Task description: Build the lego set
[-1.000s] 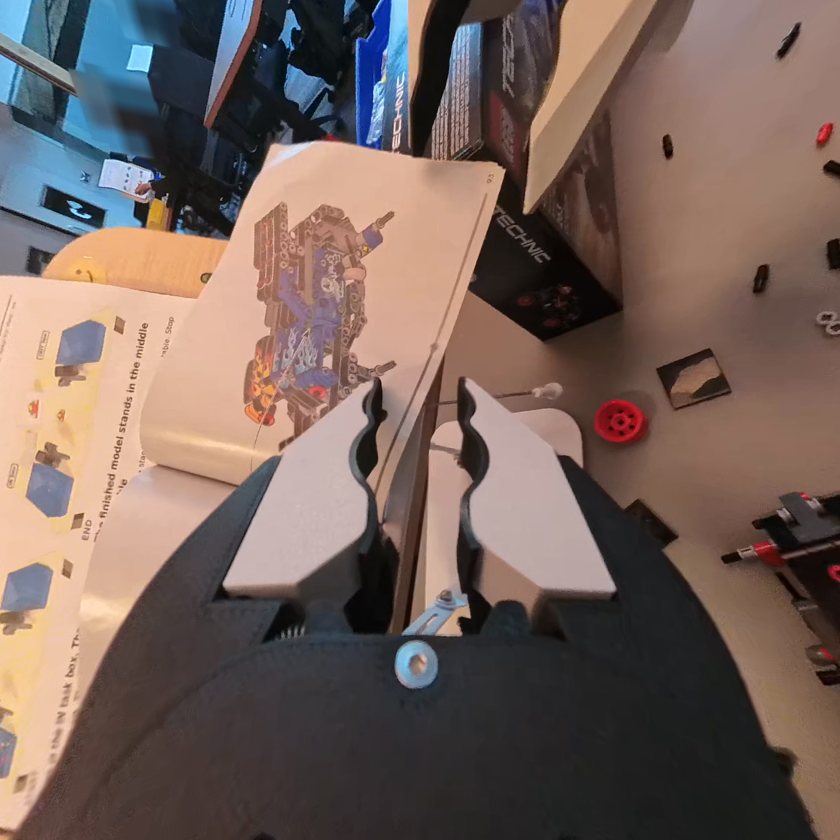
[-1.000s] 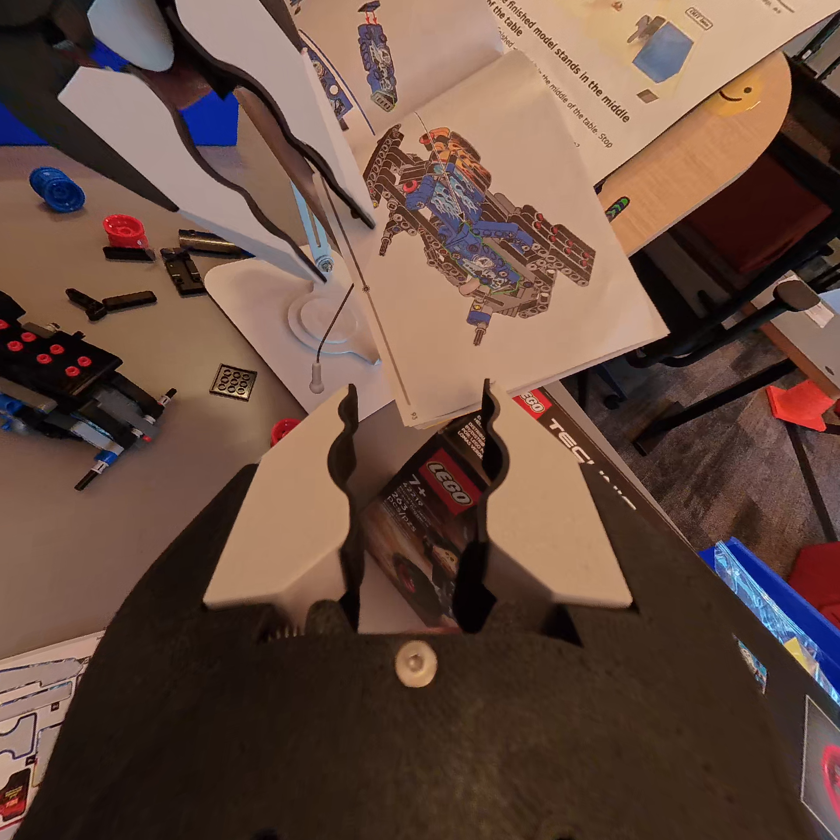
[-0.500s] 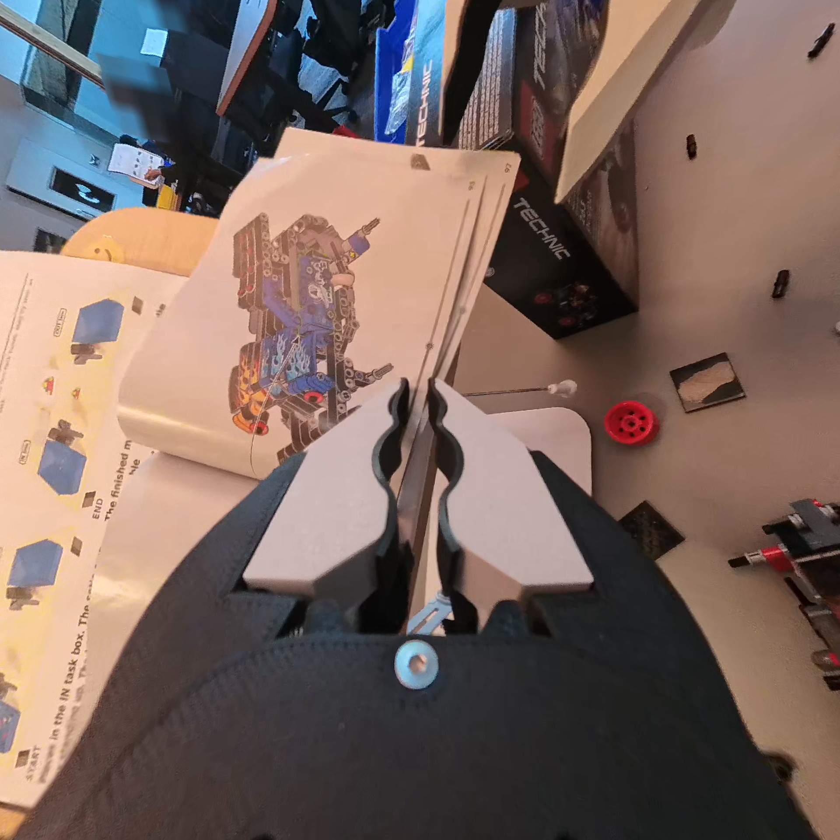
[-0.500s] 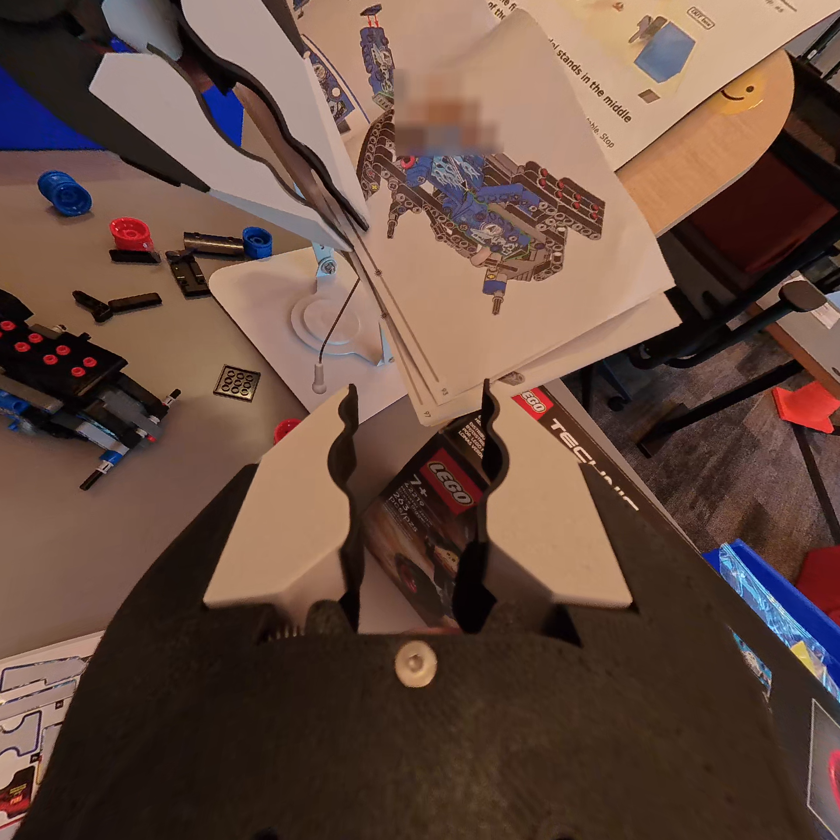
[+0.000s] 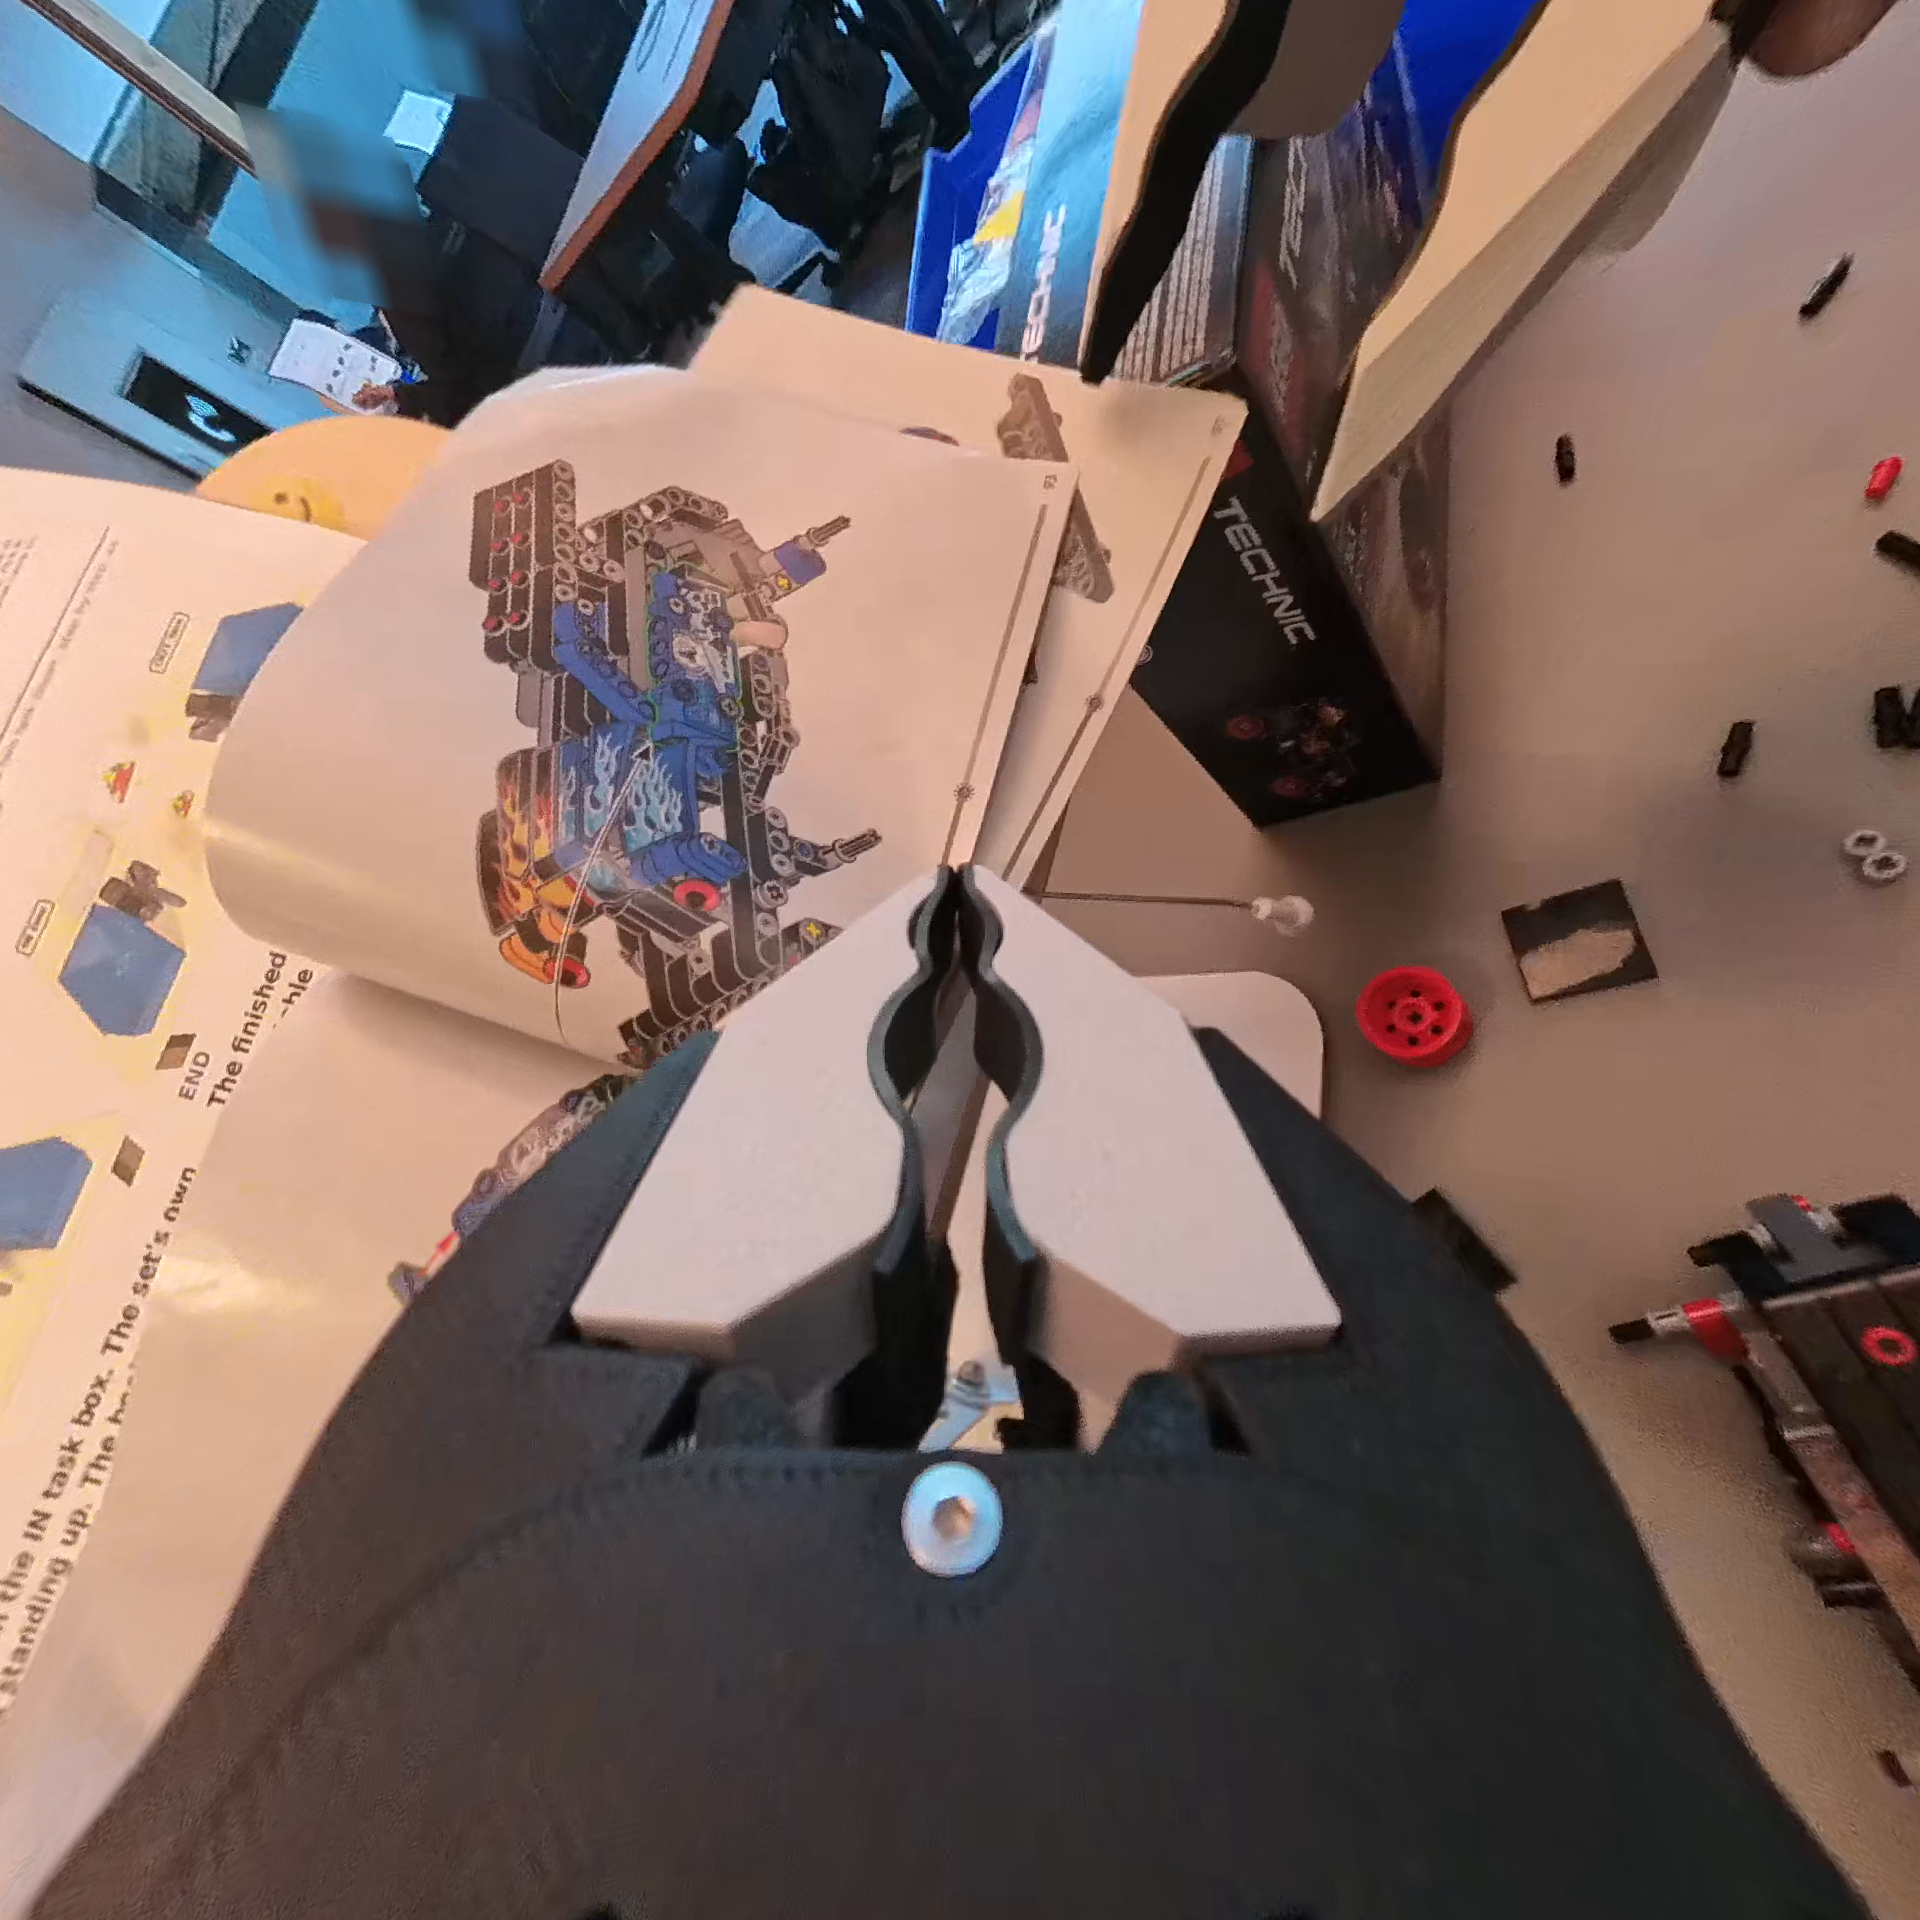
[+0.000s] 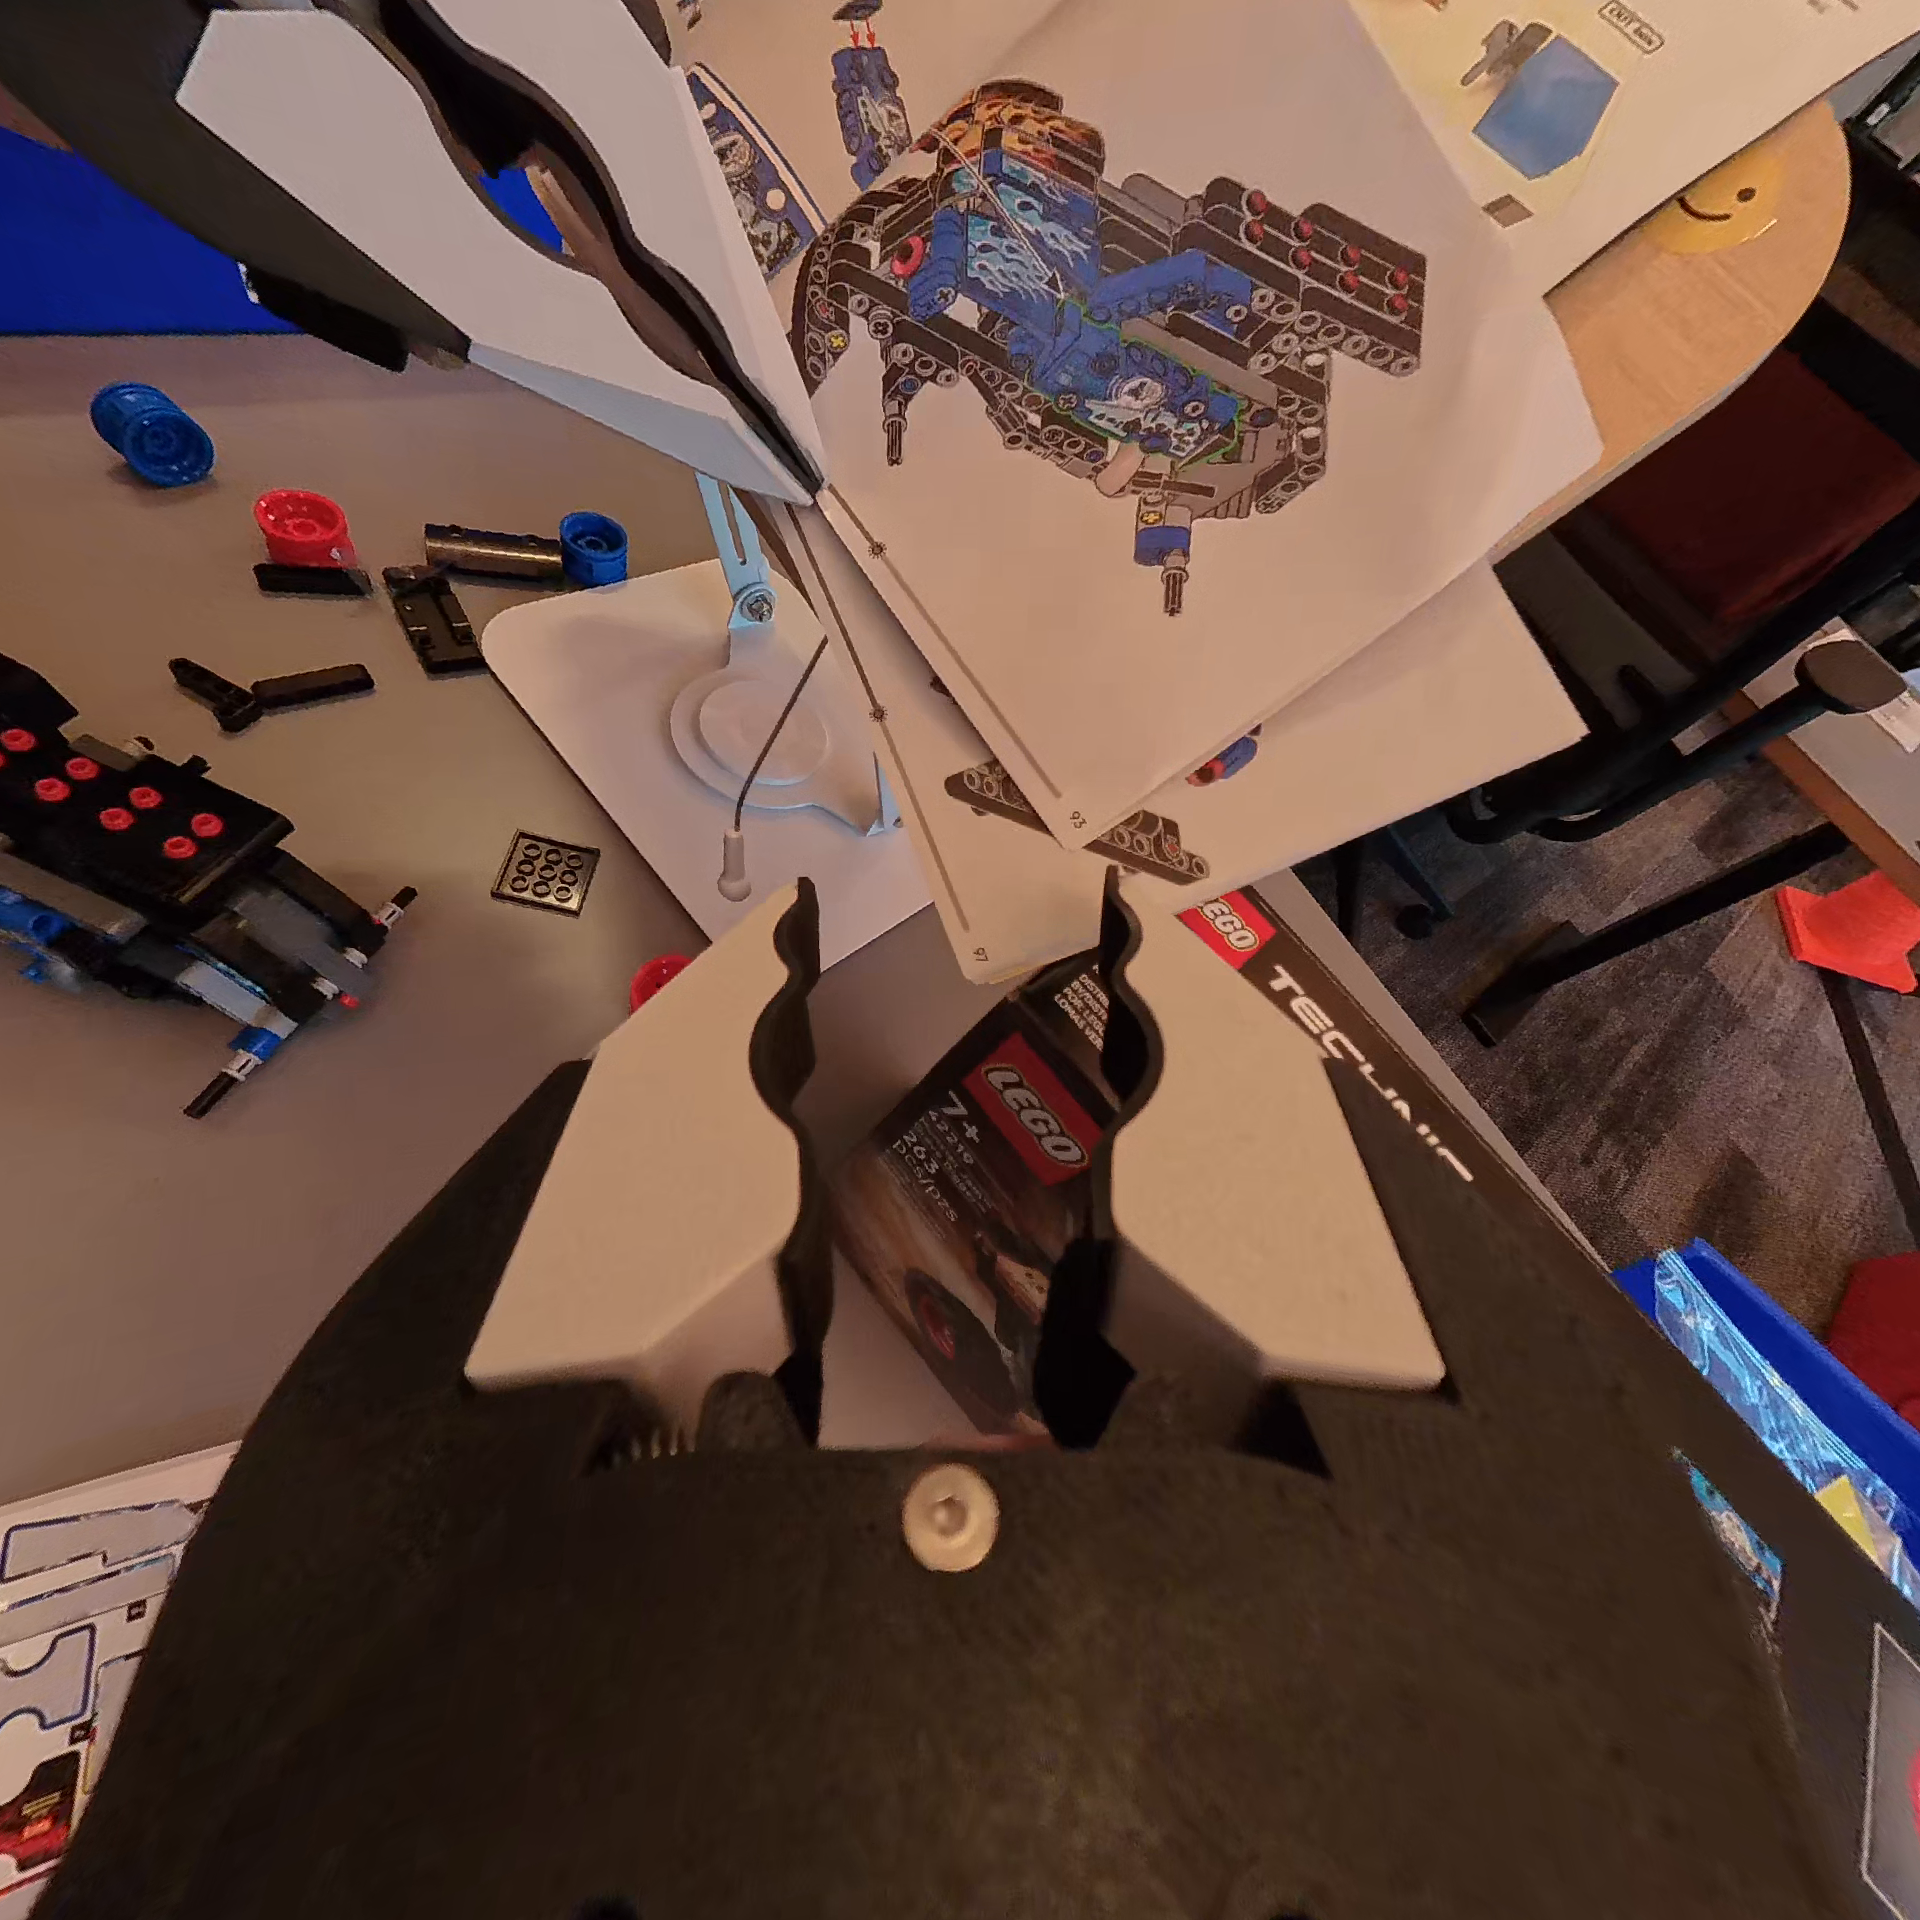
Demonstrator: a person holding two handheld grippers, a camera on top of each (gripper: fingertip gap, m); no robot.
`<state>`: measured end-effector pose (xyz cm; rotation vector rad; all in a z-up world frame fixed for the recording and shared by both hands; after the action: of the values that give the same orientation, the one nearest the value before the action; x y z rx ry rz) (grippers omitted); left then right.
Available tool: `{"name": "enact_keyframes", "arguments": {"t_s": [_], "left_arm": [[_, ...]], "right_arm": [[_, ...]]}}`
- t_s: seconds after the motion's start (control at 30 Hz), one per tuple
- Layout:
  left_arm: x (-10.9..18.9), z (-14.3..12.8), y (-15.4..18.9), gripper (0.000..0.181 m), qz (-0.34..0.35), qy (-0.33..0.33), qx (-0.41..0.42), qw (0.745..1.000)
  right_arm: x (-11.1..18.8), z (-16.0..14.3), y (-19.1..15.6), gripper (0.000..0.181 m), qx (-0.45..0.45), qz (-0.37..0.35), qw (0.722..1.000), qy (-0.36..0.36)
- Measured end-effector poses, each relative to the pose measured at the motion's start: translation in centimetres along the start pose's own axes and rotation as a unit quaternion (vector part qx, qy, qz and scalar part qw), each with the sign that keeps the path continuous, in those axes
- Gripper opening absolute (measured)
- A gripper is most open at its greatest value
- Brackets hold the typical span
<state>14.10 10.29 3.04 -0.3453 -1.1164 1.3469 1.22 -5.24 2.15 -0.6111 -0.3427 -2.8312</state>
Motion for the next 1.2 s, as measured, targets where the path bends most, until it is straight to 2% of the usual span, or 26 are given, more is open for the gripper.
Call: {"name": "enact_keyframes", "arguments": {"t_s": [0.2, 0.37, 0.6, 0.67, 0.73, 0.83, 0.93, 1.03, 1.1, 1.2], "left_arm": [[1.2, -0.5, -0.4, 0.000, 0.022, 0.056, 0.061, 0.996], [2.4, -1.0, -0.5, 0.000, 0.018, 0.117, 0.109, 0.987], [3.3, -1.6, -0.2, 0.000, 0.009, 0.156, 0.141, 0.977], [3.4, -1.8, -0.2, 0.000, 0.007, 0.159, 0.146, 0.976], [3.5, -1.9, -0.3, 0.000, 0.005, 0.167, 0.153, 0.974], [3.6, -2.0, -0.5, 0.000, 0.004, 0.171, 0.156, 0.973], [3.7, -1.1, -0.7, 0.000, 0.016, 0.168, 0.130, 0.977], [3.9, 1.1, -1.2, 0.016, 0.042, 0.171, 0.102, 0.979], [4.0, 2.5, -1.4, 0.033, 0.044, 0.176, 0.094, 0.979], [3.6, 3.4, -1.3, 0.035, 0.044, 0.153, 0.055, 0.986]], "right_arm": [[0.0, 0.5, -0.1, 0.055, -0.001, 0.004, 1.000, 0.002], [-0.1, 2.1, -0.1, 0.054, -0.065, 0.063, 0.995, 0.035], [-0.9, 4.7, 0.1, 0.037, -0.111, 0.120, 0.982, 0.089], [-1.0, 5.2, -0.2, 0.034, -0.106, 0.133, 0.980, 0.099], [-1.1, 5.6, -0.7, 0.021, -0.093, 0.138, 0.980, 0.108], [-1.2, 5.8, -1.1, 0.013, -0.062, 0.130, 0.984, 0.102], [-1.0, 5.7, -1.3, 0.008, -0.052, 0.133, 0.984, 0.102], [-0.8, 5.9, -2.1, 0.013, -0.025, 0.135, 0.984, 0.109], [-0.9, 6.0, -2.7, 0.020, 0.000, 0.133, 0.986, 0.105], [-1.0, 6.3, -3.4, 0.022, 0.004, 0.151, 0.983, 0.107]]}}
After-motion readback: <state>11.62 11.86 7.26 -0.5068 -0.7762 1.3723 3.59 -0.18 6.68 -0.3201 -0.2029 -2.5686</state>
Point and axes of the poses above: each gripper's, where its closed fingertips meet, x back along the fingers, z out of its top, y = z × x across the jaws, the point moved 9 cm from there along x, back along the fingers, and after that the axes turned 12 degrees about -x, right-handed, at the moved point
